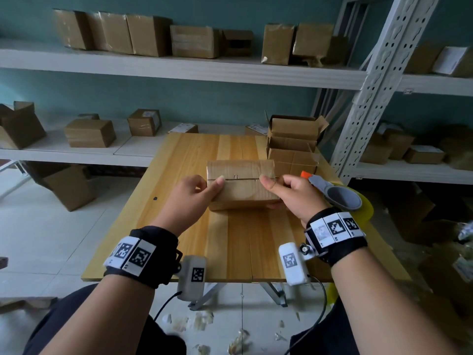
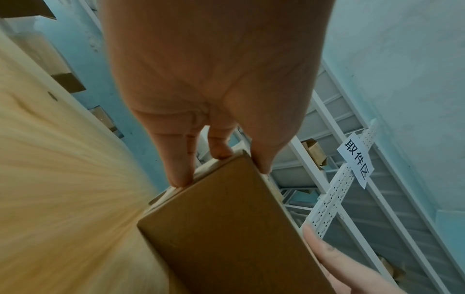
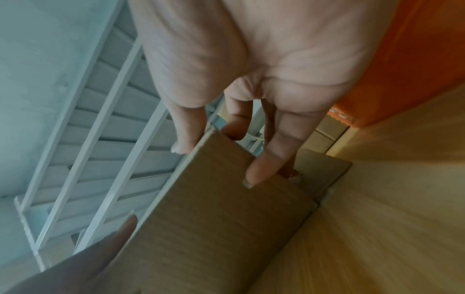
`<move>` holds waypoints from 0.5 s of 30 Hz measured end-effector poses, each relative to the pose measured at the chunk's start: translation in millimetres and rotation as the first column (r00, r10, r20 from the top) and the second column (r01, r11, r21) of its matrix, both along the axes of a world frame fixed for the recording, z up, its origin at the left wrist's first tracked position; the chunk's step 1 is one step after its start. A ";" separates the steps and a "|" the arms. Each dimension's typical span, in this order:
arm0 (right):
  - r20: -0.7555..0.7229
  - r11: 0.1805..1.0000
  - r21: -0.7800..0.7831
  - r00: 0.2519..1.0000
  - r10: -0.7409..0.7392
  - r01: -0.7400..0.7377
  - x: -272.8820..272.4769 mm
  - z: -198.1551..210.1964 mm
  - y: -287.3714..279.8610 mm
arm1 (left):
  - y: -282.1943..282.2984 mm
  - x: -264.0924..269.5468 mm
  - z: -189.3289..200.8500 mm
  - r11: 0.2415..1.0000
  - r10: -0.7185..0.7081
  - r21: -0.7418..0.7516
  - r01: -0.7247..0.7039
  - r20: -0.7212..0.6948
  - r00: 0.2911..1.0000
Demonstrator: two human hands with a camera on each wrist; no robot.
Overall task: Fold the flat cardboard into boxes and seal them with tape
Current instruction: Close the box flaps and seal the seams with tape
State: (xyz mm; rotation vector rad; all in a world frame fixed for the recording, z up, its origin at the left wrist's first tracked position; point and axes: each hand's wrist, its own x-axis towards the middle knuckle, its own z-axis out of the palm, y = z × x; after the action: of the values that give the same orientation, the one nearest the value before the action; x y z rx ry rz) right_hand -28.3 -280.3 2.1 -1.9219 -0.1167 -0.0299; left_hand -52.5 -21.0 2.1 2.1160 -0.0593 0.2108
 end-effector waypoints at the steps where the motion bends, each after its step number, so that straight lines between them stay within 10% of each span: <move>1: -0.024 0.998 0.067 1.000 -0.009 0.011 2.2 -1.4 0.7 | -0.9 -0.3 1.0 1.000 0.015 0.021 -0.015 0.001 1.000; 15: 0.074 0.972 -0.233 0.996 0.055 -0.036 -13.7 8.4 0.1 | 3.0 3.0 1.4 0.995 -0.055 -0.074 0.061 0.076 0.996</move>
State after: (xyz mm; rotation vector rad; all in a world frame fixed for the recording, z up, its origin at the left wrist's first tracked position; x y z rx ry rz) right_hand -42.0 -280.2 10.5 -2.1517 -0.2264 -0.0647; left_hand -49.5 -18.1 3.5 2.0278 -0.1538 0.2525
